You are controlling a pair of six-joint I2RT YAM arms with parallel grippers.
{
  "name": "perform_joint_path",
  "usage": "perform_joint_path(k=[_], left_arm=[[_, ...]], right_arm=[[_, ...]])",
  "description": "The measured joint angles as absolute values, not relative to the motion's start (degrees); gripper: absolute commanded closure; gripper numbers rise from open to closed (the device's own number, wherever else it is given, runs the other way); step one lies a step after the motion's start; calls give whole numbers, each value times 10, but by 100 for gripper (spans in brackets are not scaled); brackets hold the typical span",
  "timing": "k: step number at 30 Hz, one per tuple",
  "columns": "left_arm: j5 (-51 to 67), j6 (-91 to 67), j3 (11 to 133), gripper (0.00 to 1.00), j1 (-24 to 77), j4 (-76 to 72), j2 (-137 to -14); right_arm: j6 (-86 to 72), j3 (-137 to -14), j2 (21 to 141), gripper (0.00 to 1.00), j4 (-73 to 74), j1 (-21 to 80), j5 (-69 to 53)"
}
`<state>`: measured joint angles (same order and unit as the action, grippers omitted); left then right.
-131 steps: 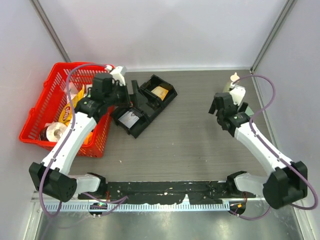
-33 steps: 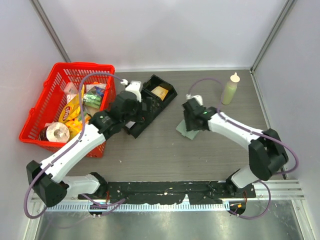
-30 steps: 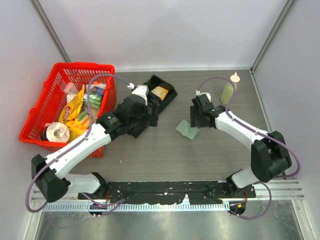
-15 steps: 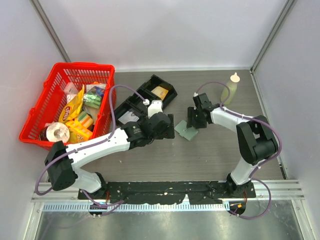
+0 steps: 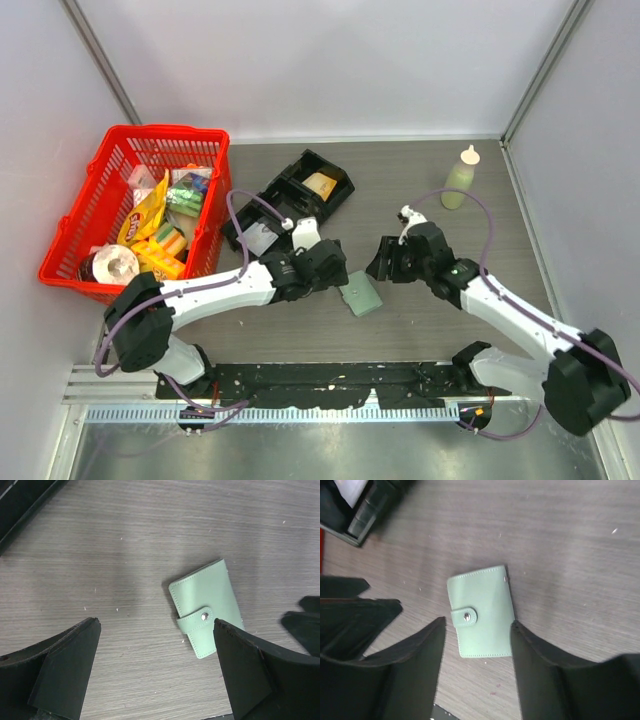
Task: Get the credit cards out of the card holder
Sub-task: Move the card holder to the center of the board.
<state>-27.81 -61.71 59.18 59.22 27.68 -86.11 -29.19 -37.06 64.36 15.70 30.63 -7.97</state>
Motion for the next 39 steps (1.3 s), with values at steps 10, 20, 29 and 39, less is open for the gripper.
perform_joint_path(k=[10, 20, 29, 39], left_arm=[[-265, -684, 571, 7, 619, 266, -872], [-246, -710, 571, 25, 626, 245, -913], [-242, -716, 571, 33, 626, 242, -928], [-228, -702, 579, 40, 625, 237, -966]], right_arm=[[-292, -352, 639, 42, 127, 284, -72], [-294, -325, 717, 60, 116, 272, -158], [-331, -270, 716, 65, 49, 293, -269], [-349, -270, 672, 57, 58, 276, -170]])
